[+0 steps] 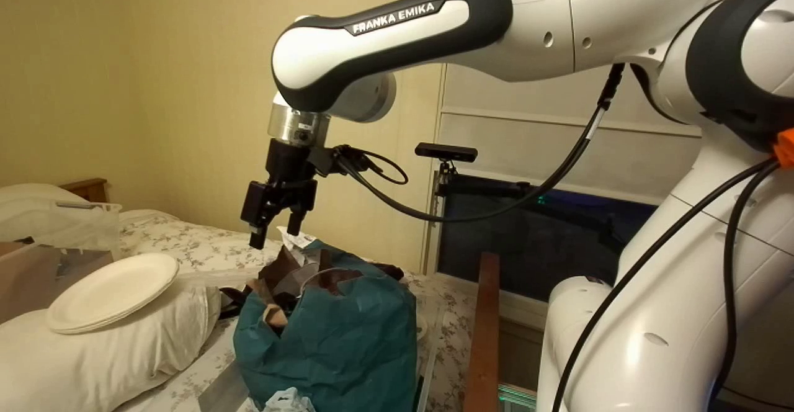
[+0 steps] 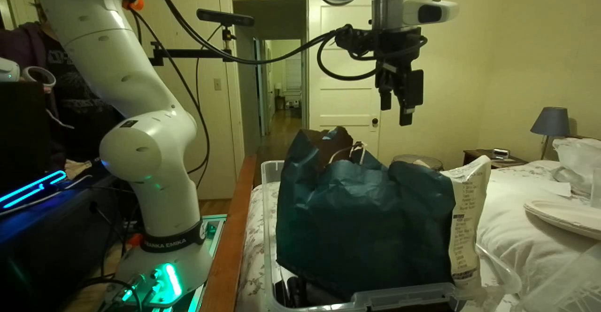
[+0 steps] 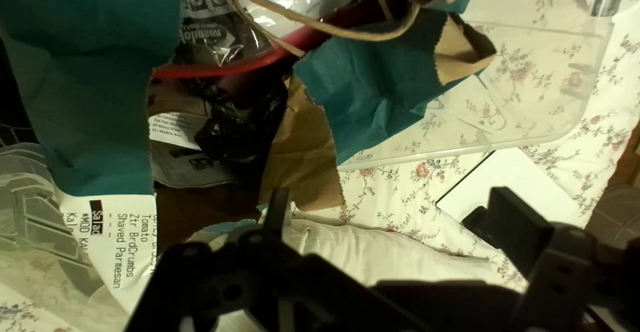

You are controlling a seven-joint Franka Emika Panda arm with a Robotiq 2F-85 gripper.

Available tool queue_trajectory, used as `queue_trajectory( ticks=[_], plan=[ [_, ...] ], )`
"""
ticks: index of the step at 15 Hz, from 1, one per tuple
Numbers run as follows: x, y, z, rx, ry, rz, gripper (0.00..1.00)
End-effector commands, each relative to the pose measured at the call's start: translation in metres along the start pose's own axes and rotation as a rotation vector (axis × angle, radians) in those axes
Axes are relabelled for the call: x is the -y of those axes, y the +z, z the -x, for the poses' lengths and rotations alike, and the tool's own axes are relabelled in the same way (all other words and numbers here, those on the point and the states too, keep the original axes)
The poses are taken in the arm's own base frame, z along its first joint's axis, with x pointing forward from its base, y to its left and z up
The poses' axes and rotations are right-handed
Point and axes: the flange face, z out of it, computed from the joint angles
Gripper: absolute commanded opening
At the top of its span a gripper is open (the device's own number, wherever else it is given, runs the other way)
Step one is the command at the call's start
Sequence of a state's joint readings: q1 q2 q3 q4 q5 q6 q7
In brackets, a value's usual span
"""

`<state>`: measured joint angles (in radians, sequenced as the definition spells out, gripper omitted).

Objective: Pick up the plate from the bed and put it in the bag

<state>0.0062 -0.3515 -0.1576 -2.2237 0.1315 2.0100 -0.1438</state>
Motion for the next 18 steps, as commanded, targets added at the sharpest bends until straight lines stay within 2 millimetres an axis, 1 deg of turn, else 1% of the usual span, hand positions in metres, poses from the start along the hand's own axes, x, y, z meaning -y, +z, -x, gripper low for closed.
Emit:
queue_trajectory(
  ticks=[1, 2, 5, 6, 8, 12, 15, 16, 18],
  plan=[
    [0.000, 0.000, 0.000, 0.001, 0.000, 0.000, 1.00],
    [-0.008, -0.002, -0.012, -0.007, 0.068, -0.008, 1.00],
    [-0.025, -0.003, -0.062, -0.036, 0.173, -0.099, 1.00],
    [-0.029, -0.001, -0.082, -0.050, 0.209, -0.138, 1.00],
    [-0.032, 0.004, -0.113, -0.064, 0.273, -0.224, 1.00],
    [-0.049, 0.041, -0.178, -0.138, 0.408, -0.272, 1.00],
    [-0.066, 0.079, -0.225, -0.215, 0.537, -0.258, 1.00],
    [-0.067, 0.094, -0.239, -0.226, 0.556, -0.239, 1.00],
    [-0.080, 0.122, -0.262, -0.255, 0.623, -0.187, 1.00]
  ],
)
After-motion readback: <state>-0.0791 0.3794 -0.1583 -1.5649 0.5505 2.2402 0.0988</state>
